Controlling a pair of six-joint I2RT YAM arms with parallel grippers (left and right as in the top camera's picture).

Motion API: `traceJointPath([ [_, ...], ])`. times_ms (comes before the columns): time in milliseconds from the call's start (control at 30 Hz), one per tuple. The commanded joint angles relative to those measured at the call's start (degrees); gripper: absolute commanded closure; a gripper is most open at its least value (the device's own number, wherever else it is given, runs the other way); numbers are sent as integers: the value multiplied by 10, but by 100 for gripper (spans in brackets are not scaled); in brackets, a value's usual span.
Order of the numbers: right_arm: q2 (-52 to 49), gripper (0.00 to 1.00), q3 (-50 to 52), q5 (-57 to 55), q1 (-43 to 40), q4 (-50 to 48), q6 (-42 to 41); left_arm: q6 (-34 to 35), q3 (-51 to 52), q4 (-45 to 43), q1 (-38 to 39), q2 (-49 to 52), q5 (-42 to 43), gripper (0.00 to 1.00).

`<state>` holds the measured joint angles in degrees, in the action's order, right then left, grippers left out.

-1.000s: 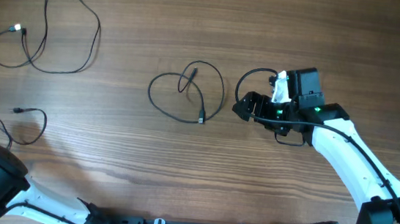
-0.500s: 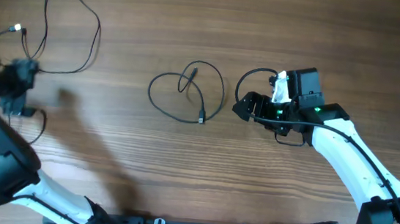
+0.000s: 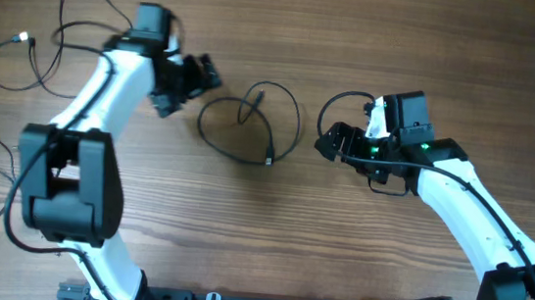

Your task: Untangle cables

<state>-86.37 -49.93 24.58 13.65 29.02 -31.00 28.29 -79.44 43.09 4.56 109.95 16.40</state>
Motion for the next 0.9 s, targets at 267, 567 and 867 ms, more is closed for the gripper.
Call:
traceJointPath([
  [267, 163, 0, 5, -88, -62, 100, 7, -14, 4, -19, 62, -89, -5, 0],
  [567, 231, 0, 5, -114, -62, 139, -6, 15, 16, -1, 173, -92, -84, 0],
  [867, 232, 0, 5, -139, -62, 178, -6, 103, 18, 30, 223, -77, -217, 0],
])
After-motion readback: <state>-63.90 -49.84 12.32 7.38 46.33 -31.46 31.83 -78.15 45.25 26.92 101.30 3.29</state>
